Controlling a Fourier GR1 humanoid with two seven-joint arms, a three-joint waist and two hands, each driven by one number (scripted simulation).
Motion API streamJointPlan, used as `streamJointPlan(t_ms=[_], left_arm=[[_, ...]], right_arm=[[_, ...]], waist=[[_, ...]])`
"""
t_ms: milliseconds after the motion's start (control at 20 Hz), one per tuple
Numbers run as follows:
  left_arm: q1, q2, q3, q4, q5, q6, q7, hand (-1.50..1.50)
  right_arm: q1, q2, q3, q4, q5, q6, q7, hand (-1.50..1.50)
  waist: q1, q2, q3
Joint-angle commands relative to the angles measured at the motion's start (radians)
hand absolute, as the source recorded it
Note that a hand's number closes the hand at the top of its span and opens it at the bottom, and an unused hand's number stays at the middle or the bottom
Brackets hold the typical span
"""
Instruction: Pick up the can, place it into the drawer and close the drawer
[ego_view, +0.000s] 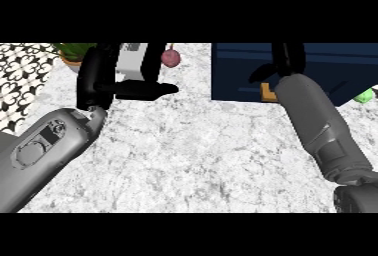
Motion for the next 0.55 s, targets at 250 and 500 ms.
streamJointPlan(t_ms=[250,500], left_arm=[[0.093,-0.002,0.004,-0.048,-0.015,0.010,-0.032,-1.50],[0.105,0.002,0.050,-0.022,-0.021,-0.019,-0.043,-1.50]], right_arm=[[-0.092,0.107,-0.232,-0.052,-0.298,0.138,-0.090,-1.50],[-0.111,0.097,-0.247,-0.022,-0.320,0.146,-0.112,-1.50]], waist=[[-0.004,-0.021,-0.003],[-0.009,-0.010,-0.004]])
